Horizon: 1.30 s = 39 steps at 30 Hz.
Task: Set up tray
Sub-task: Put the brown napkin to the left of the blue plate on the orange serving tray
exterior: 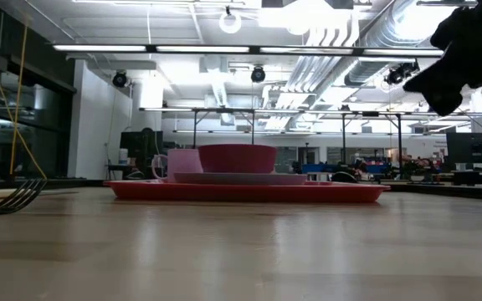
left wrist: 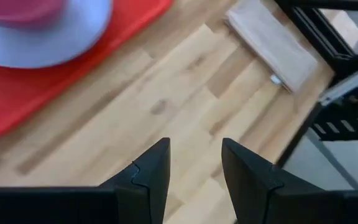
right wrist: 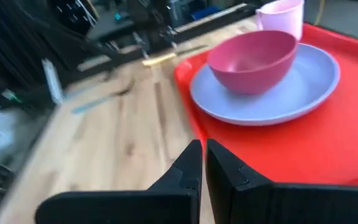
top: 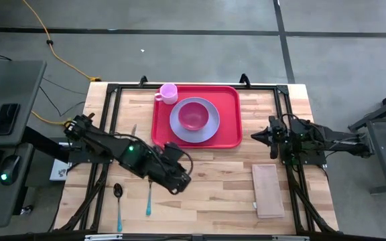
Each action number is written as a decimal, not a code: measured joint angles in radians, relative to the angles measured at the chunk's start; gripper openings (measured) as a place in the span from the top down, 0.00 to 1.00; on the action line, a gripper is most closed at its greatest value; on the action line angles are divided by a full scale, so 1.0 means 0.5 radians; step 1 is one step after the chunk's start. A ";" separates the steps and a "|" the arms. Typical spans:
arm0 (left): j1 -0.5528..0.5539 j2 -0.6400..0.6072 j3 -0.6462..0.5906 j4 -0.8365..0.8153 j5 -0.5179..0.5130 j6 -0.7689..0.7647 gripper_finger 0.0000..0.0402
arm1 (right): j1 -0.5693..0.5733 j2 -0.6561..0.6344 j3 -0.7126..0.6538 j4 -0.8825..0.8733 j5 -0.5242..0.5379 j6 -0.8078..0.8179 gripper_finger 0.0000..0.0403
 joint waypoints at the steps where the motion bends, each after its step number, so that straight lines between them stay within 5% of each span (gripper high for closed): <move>1: 0.001 0.001 -0.034 0.058 0.031 0.001 0.57 | 0.001 0.001 0.015 0.002 -0.030 0.047 1.00; 10: 0.005 -0.002 -0.285 0.640 0.205 0.094 0.57 | 0.000 0.045 0.058 -0.050 -0.397 0.573 1.00; 22: 0.005 0.000 -0.453 0.912 0.267 0.132 0.57 | 0.049 0.288 0.058 -0.100 -0.926 1.015 1.00; 39: 0.005 0.000 -1.085 1.555 0.111 0.255 0.57 | 0.623 0.566 0.058 -0.053 -0.658 1.179 1.00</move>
